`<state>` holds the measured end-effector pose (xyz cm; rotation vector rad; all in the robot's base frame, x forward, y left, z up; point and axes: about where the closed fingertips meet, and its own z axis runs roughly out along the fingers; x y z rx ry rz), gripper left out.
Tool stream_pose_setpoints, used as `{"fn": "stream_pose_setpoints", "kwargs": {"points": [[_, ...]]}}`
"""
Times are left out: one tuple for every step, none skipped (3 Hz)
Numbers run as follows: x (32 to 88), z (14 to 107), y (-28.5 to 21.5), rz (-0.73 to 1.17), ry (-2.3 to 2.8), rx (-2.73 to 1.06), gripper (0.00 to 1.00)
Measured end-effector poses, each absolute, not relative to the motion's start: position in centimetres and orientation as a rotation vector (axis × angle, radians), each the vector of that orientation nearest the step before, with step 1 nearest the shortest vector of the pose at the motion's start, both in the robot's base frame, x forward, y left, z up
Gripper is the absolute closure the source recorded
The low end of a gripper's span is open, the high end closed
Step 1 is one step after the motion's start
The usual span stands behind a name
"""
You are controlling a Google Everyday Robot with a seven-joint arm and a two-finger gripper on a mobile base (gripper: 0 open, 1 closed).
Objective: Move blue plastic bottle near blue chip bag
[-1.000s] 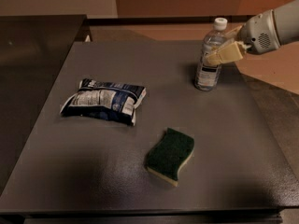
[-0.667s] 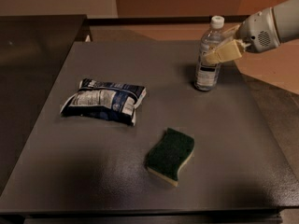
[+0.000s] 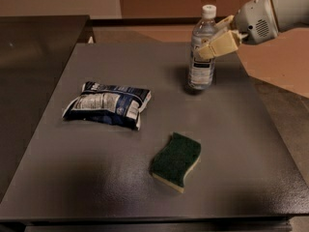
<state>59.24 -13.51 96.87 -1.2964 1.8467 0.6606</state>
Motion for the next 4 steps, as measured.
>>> {"fn": "stream_pose_setpoints", "kwargs": {"points": [[58.4, 97.8, -10.1, 0.709, 1.794, -1.367, 1.00], [57.9, 98.0, -6.9, 0.738, 1.729, -1.425, 1.00], [58.0, 96.9, -4.5, 0.758, 1.702, -1.465, 1.00], [57.8, 95.5, -3.8, 0.770, 1.703, -1.479, 1.00]]}}
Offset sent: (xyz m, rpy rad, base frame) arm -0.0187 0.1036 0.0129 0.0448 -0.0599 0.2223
